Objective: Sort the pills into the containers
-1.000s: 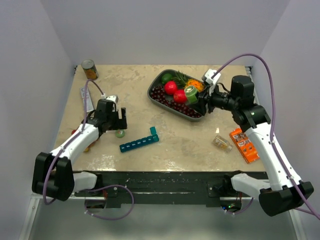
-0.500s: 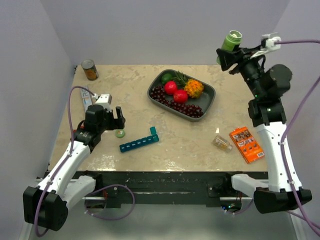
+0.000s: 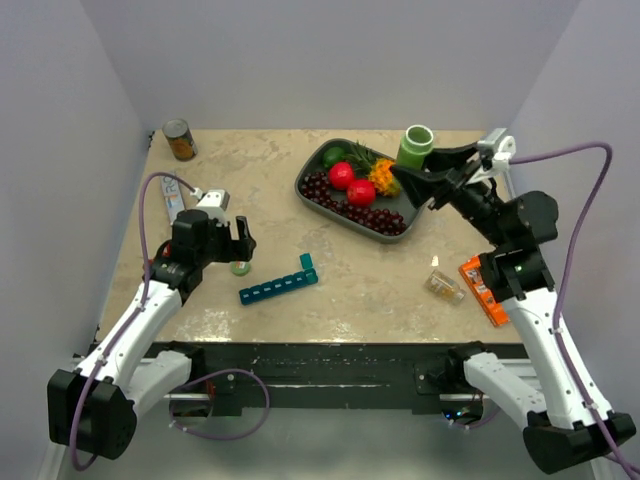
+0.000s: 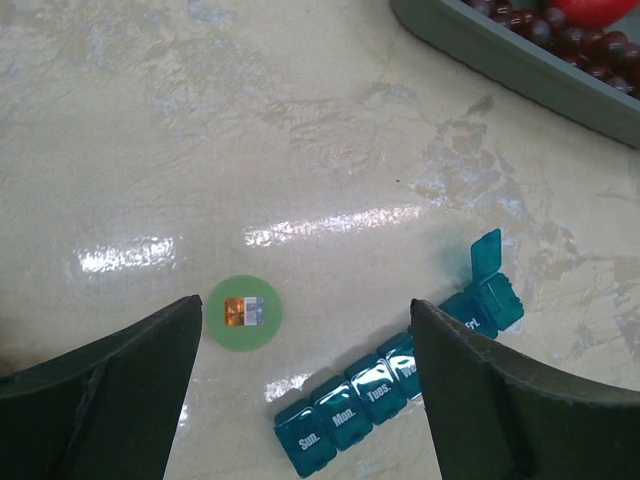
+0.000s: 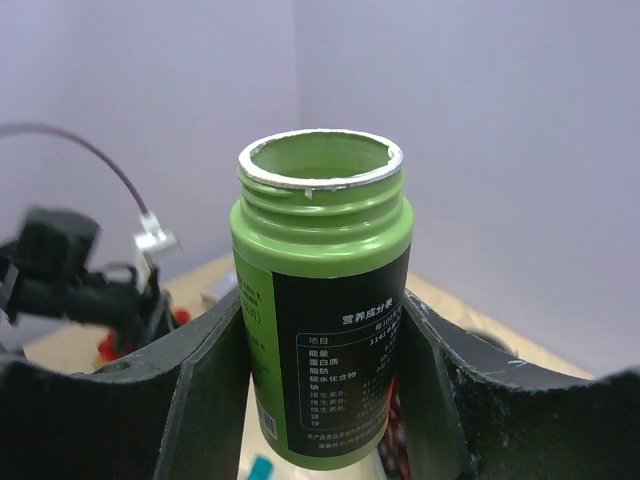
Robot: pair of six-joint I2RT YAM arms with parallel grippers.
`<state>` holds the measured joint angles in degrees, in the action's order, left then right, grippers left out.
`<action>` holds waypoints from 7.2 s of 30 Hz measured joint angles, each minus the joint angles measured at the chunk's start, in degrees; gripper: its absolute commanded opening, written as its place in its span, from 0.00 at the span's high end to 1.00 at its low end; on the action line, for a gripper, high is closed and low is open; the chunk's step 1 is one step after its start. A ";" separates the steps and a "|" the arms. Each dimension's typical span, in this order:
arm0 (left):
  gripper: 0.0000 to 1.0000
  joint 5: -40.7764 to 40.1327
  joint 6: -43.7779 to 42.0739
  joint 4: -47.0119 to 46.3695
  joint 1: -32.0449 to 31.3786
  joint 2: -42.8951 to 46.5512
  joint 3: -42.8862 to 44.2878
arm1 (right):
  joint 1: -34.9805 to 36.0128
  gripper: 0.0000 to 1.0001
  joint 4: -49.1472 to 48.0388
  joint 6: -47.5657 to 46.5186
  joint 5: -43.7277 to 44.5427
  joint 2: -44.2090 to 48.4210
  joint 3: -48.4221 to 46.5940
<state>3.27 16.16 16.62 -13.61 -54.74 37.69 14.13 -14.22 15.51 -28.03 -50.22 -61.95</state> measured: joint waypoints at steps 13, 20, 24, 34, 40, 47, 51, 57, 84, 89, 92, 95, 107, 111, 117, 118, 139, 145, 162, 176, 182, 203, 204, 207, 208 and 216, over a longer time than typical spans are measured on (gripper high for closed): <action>0.12 8.57 -2.34 -3.41 0.04 0.33 -0.59 | 10.80 1.00 48.63 -51.17 -14.62 -17.03 0.42; 0.12 10.32 -2.43 -3.80 0.04 0.00 -0.70 | 13.33 1.00 73.70 -71.49 -13.46 -41.44 -21.42; 0.12 11.72 -2.49 -4.09 0.04 -0.26 -0.87 | 13.40 1.00 79.91 -77.88 -15.76 -47.91 -30.03; 0.13 11.80 -2.49 -4.24 0.04 -0.83 -0.92 | 21.70 1.00 71.45 -66.99 -14.12 -48.87 -16.65; 0.11 9.55 -2.47 -3.98 0.04 -1.73 -0.92 | 22.64 1.00 64.61 -58.88 -10.88 -51.71 -15.56; 0.07 0.70 -2.45 -1.03 0.04 -1.68 -0.90 | 24.63 1.00 60.85 -52.92 -5.01 -56.50 -15.63; 0.03 -2.23 -2.45 -0.74 0.04 -1.05 -0.90 | 25.27 1.00 61.02 -51.76 -2.91 -57.31 -15.89; 0.01 -7.06 -2.27 0.31 0.04 -0.98 -0.79 | 25.40 1.00 61.75 -50.58 0.24 -57.31 -17.75; 0.01 -9.97 -2.29 1.07 0.04 2.62 -0.79 | 30.45 1.00 68.24 -45.88 12.33 -62.03 -24.48; 0.01 -9.97 -2.27 1.07 0.04 2.62 -0.79 | 31.08 1.00 68.81 -45.31 14.64 -62.05 -25.27; 0.01 -9.92 -2.29 1.05 0.04 2.62 -0.79 | 31.71 1.00 68.98 -45.05 15.74 -62.05 -25.46; 0.01 -9.92 -2.29 1.05 0.04 2.62 -0.79 | 32.39 1.00 69.20 -45.00 16.85 -62.07 -25.46; 0.01 -9.88 -2.29 1.05 0.04 2.62 -0.79 | 33.33 1.00 69.94 -44.61 20.22 -64.08 -26.47; 0.01 -9.88 -2.29 1.03 0.04 2.62 -0.79 | 33.73 1.00 70.23 -44.61 21.42 -64.11 -26.82; 0.01 -9.90 -2.29 1.03 0.04 2.64 -0.79 | 34.49 1.00 70.40 -44.63 22.80 -64.11 -27.82; 0.01 -9.88 -2.29 1.05 0.04 2.67 -0.79 | 34.62 1.00 70.42 -44.63 23.04 -64.11 -27.93; 0.01 -11.15 -2.29 1.03 0.04 4.74 -0.79 | 36.22 1.00 71.91 -45.59 26.45 -64.19 -29.07; 0.01 -11.72 -2.29 1.05 0.04 4.90 -0.79 | 36.68 1.00 72.22 -46.21 27.10 -64.74 -29.31; 0.01 -12.52 -2.29 1.05 0.04 5.68 -0.79 | 37.40 1.00 72.91 -46.88 27.76 -66.16 -29.86; 0.01 -12.57 -2.29 1.05 0.04 6.12 -0.79 | 37.62 1.00 73.16 -47.65 28.85 -66.16 -30.08; 0.01 -12.70 -2.29 1.05 0.04 6.56 -0.79 | 37.62 1.00 73.16 -47.60 28.59 -66.16 -30.08; 0.01 -6.60 -1.16 0.61 0.04 15.54 -0.96 | 35.47 1.00 72.50 -47.04 20.15 -55.36 -28.87; 0.01 -5.35 -0.55 0.66 0.07 16.70 -0.96 | 35.12 1.00 72.43 -47.01 19.08 -54.12 -28.76; 0.01 -0.72 1.84 0.57 0.09 20.00 -0.96 | 33.38 1.00 72.08 -47.21 14.75 -49.51 -28.13; 0.01 1.62 3.02 0.44 0.09 20.83 -0.87 | 32.54 1.00 71.63 -47.32 13.05 -48.11 -27.69; 0.01 22.47 16.98 -8.39 -0.02 16.17 0.42 | 23.32 1.00 64.15 -49.20 -5.95 -34.38 -18.99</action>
<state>25.74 33.15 8.23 -13.63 -38.57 38.11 37.45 49.93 -33.69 -33.98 -84.60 -80.95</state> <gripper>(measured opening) 0.992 0.545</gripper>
